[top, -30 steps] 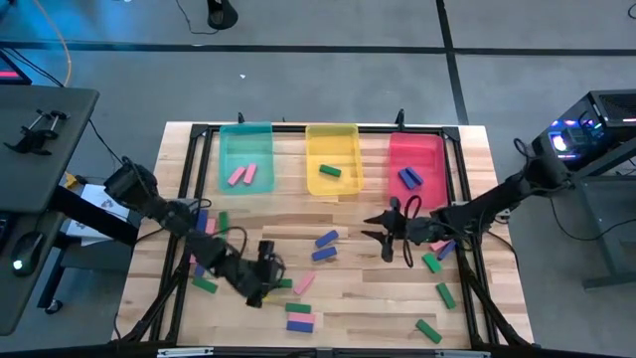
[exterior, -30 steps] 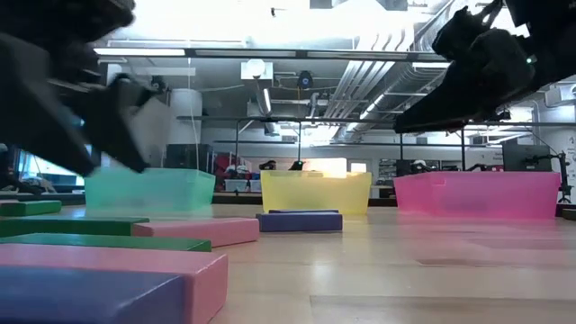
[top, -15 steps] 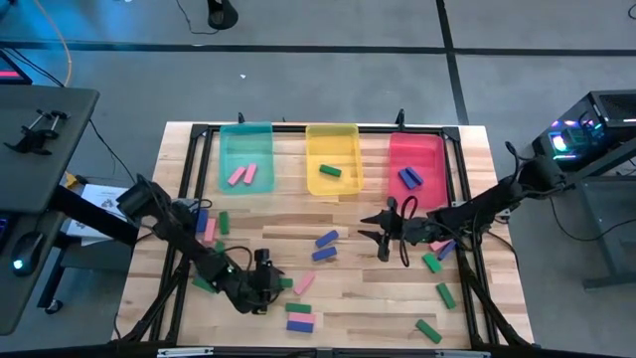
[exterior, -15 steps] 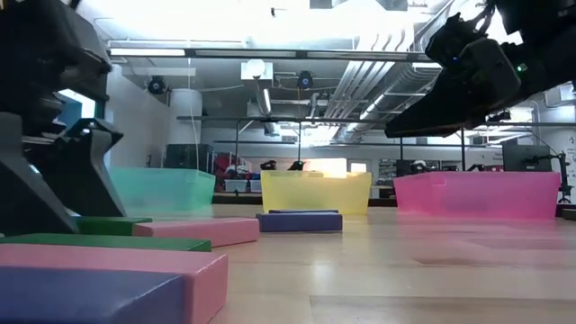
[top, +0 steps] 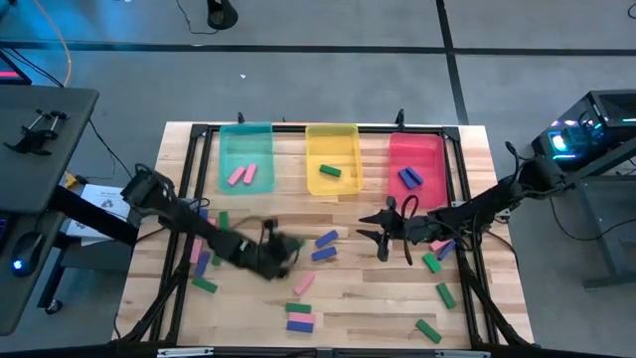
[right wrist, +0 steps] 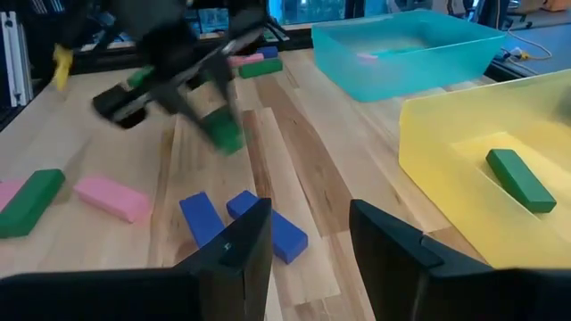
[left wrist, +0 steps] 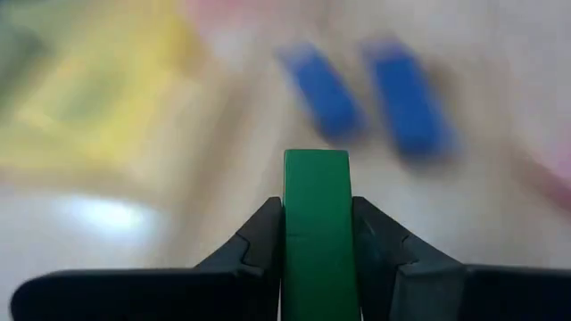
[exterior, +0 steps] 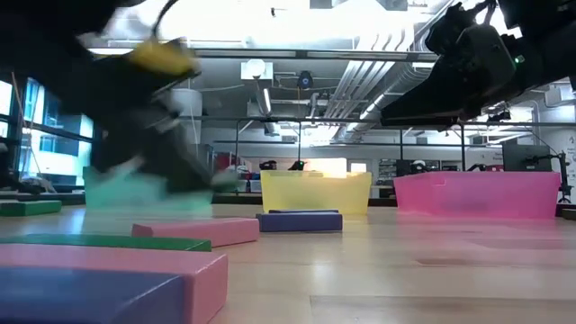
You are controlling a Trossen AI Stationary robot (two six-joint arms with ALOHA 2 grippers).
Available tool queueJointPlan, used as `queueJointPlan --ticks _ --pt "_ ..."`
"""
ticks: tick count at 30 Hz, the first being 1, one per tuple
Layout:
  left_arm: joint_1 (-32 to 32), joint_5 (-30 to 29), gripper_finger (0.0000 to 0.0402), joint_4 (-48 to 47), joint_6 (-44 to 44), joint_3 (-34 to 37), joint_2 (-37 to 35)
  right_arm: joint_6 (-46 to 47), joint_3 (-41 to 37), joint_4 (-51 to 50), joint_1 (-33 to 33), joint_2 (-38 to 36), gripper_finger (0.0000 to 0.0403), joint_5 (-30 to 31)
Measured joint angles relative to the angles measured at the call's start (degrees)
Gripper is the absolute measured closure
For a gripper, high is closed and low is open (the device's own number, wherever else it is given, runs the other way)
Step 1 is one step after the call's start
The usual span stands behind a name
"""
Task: Sort blocks
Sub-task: Put the green wooden block into the yellow bin
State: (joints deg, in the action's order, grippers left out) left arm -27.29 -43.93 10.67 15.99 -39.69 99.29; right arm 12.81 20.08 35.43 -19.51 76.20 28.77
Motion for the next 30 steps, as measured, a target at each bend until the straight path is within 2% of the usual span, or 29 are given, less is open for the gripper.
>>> queueJointPlan --ticks 3,6,8,10,13,17,24,26,30 --pt "7.3 2.0 0.033 4.2 -9.6 -1.6 -2.9 0.2 0.0 0.0 0.0 0.0 0.0268 0.0" --pt "15.5 10.8 0.033 10.8 -18.9 -5.1 -4.4 0.0 0.0 0.0 0.0 0.0 0.0268 0.0" --pt "21.2 17.9 0.033 10.9 -21.3 -9.0 -4.5 0.0 0.0 0.0 0.0 0.0 0.0268 0.5" --pt "27.8 23.7 0.033 5.5 -18.7 -14.4 -3.4 0.1 0.0 0.0 0.0 0.0 0.0268 0.7" --pt "36.4 28.9 0.033 -5.5 -14.9 -23.0 0.8 0.2 0.0 0.0 0.0 0.0 0.0268 0.7" --pt "43.5 33.7 0.033 -15.1 -15.1 -34.2 9.5 0.1 0.0 0.0 0.0 0.0 0.0268 0.7" --pt "49.0 35.1 0.033 -33.2 -14.5 -52.3 24.6 1.3 0.0 -0.2 0.0 0.0 0.0268 0.8" --pt "49.6 35.2 0.0328 -35.9 -14.1 -55.4 27.3 1.7 0.0 -0.5 0.0 0.0 0.0268 0.8" --pt "49.4 32.9 0.0294 -38.9 -14.9 -58.8 28.7 1.7 0.0 -0.5 0.0 0.0 0.0268 0.8"
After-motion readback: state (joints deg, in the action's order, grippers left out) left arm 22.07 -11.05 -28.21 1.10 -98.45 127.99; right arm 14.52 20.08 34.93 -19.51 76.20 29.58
